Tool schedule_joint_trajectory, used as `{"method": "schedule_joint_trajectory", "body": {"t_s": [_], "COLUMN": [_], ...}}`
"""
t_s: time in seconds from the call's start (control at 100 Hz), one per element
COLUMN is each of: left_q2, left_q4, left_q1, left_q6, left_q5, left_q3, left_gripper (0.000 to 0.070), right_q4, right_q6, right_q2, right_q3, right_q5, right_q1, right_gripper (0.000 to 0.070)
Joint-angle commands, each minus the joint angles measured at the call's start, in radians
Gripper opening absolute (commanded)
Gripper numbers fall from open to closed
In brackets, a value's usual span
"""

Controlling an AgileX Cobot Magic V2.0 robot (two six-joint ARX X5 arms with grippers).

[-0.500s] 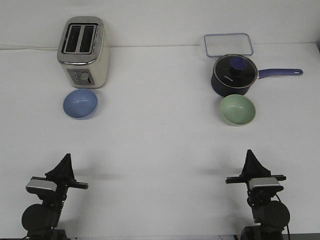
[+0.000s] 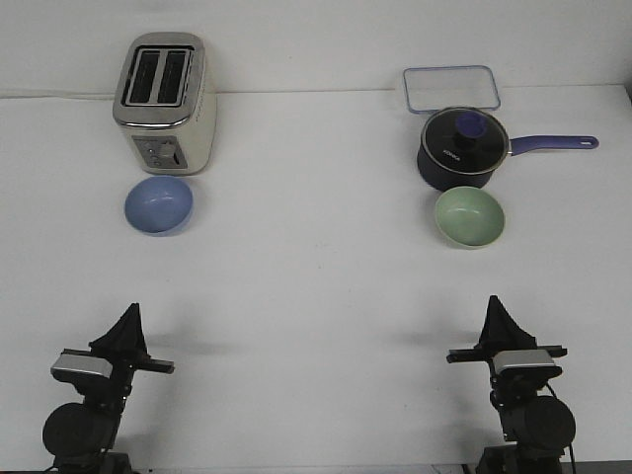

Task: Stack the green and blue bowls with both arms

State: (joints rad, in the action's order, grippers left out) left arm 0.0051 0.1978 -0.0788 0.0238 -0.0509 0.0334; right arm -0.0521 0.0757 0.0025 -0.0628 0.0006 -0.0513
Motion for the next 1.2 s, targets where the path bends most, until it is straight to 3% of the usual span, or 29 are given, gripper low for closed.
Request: {"method": "schedule_joint_trajectory", "body": {"t_s": [0.0,0.25,0.58,0.73,1.04,1.11,1.19], "left_q2": [-0.002,-0.002,-0.002,-0.002,-0.002,-0.002,-0.002], "left_q4": [0.013,0.013,0.013,0.013,0.013,0.013,0.013], "left_q1": [0.001,0.001,0.001,0.001,0.001,0.001,0.001], "left_q6": [-0.008,-0.008,-0.008,-0.008,-0.008,-0.008,-0.008], "left_q5": [0.003,0.003,0.003,0.003,0.003,0.003,0.003], "left_q3": [-0.019,-0.019,-0.019,-0.019,-0.019,-0.019,-0.019], "left_gripper": [0.0012,0.0012,0.0012,0.0012,0.0012,0.0012,0.0012], "right_q4": [0.033,0.360,0.726,0.793,0.787,0.787,0.787], "right_q6": [0.006,0.007,0.006,0.006,0.010,0.012,0.026], "right_q2": [0.000,0.116,0.459,0.606,0.706,0.706,0.705], "right_q3": [-0.060,-0.321,-0.683,-0.766,-0.777,-0.777,-0.777], "right_q5": [0.000,0.000,-0.001,-0.002,0.000,0.000,0.000], "right_q1": [0.000,0.000,0.000,0.000,0.000,0.000,0.000], "right_gripper": [0.0000,0.0000,0.0000,0.0000,0.0001,0.0061,0.0239]}}
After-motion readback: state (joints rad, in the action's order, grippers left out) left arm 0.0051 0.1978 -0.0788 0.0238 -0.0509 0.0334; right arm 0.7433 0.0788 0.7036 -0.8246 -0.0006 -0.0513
